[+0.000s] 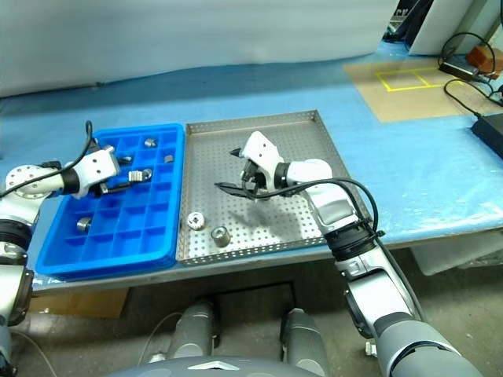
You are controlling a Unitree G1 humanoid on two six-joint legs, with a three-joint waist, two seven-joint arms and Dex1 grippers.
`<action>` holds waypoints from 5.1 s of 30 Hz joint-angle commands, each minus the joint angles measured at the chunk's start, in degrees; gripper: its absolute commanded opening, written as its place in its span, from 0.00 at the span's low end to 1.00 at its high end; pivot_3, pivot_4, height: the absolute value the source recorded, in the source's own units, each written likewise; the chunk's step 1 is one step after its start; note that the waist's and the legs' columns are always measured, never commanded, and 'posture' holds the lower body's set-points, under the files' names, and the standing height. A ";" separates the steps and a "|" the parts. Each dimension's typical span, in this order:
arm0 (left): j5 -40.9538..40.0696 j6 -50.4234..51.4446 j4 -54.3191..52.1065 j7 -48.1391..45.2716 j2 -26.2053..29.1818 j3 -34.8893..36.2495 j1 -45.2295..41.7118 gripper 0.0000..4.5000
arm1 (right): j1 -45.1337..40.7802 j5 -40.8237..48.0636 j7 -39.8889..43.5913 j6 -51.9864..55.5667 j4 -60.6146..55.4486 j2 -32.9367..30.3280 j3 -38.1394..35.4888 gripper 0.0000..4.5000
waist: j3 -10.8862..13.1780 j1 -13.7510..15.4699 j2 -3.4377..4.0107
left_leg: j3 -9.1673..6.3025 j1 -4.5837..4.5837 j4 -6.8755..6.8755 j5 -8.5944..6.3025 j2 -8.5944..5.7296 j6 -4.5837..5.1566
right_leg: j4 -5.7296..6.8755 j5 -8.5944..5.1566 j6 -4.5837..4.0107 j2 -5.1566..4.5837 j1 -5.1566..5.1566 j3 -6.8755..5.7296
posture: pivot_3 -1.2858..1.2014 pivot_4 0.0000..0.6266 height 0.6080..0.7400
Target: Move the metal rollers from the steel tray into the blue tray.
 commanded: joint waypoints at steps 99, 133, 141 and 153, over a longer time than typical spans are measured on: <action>-42.33 57.68 -57.82 5.47 -19.08 17.27 9.24 0.26 | -8.30 -8.38 -2.02 -15.96 13.84 5.95 1.12 0.37 | 0.14 -1.46 -0.22 | 0.04 -0.73 0.14 0.04 0.05 -0.04 | -0.08 0.01 -0.19 0.09 -0.62 -0.08 | 0.51 0.24 1.00; -34.86 53.10 -66.23 34.01 -15.72 36.62 28.91 0.26 | -29.32 -9.38 -16.96 -28.29 52.99 28.24 -5.27 0.37 | 0.15 1.09 -0.23 | -0.11 -0.75 0.13 -0.06 0.10 0.09 | -0.08 -0.03 -0.23 0.07 -0.55 -0.22 | 0.63 0.24 1.00; -32.98 52.53 -70.10 40.35 -19.42 37.15 34.16 0.26 | -35.27 -8.41 -20.30 -27.23 62.29 34.12 -9.38 0.37 | 0.15 2.75 -0.24 | -0.21 -0.86 0.10 -0.06 0.10 0.08 | -0.07 -0.03 -0.22 0.06 -0.69 -0.23 | 0.67 0.24 1.00; -33.67 55.57 -82.86 45.89 -26.62 35.01 41.42 0.26 | -36.31 -8.98 -19.09 -27.81 64.02 35.28 -10.77 0.37 | 0.15 5.46 -0.24 | -0.81 -1.11 0.07 -0.06 0.10 0.08 | -0.08 -0.04 -0.22 0.06 -0.87 -0.29 | 0.75 0.24 1.00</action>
